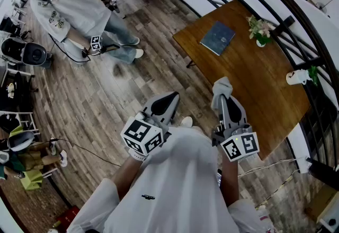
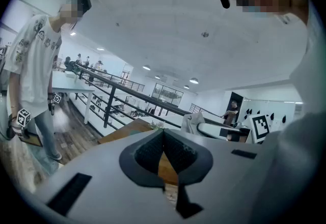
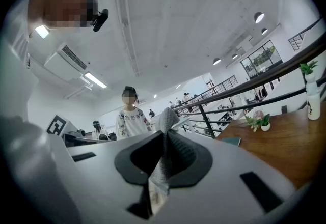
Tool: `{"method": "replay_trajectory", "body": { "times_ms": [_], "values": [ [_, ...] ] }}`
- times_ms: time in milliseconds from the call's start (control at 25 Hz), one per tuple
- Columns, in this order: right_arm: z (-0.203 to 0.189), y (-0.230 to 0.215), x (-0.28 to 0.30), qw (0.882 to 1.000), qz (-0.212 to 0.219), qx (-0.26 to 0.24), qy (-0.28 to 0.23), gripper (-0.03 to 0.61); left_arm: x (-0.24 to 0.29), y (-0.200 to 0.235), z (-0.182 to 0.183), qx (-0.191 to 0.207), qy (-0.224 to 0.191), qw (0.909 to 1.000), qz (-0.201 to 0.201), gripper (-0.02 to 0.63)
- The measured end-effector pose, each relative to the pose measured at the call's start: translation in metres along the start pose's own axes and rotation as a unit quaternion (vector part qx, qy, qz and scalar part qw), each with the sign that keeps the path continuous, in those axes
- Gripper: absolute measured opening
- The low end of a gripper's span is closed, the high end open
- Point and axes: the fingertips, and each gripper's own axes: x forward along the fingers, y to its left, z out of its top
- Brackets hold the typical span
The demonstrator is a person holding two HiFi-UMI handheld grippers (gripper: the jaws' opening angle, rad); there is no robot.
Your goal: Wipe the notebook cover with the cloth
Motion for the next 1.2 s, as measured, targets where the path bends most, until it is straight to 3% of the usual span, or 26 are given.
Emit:
{"method": "replay_trajectory", "body": {
  "times_ms": [720,1200],
  "values": [
    [0.002,0.001,0.013,1.0,0.012,-0.008,0.014,0.029,0.009,0.001,0.003,-0.006,0.0,1.0,0.006,0.02],
    [0.013,-0.025,0.093,1.0,-0.001,-0.01,0.021,0.029,0.067,0.065,0.032,-0.021,0.003,0.9997,-0.011,0.02]
  ]
}}
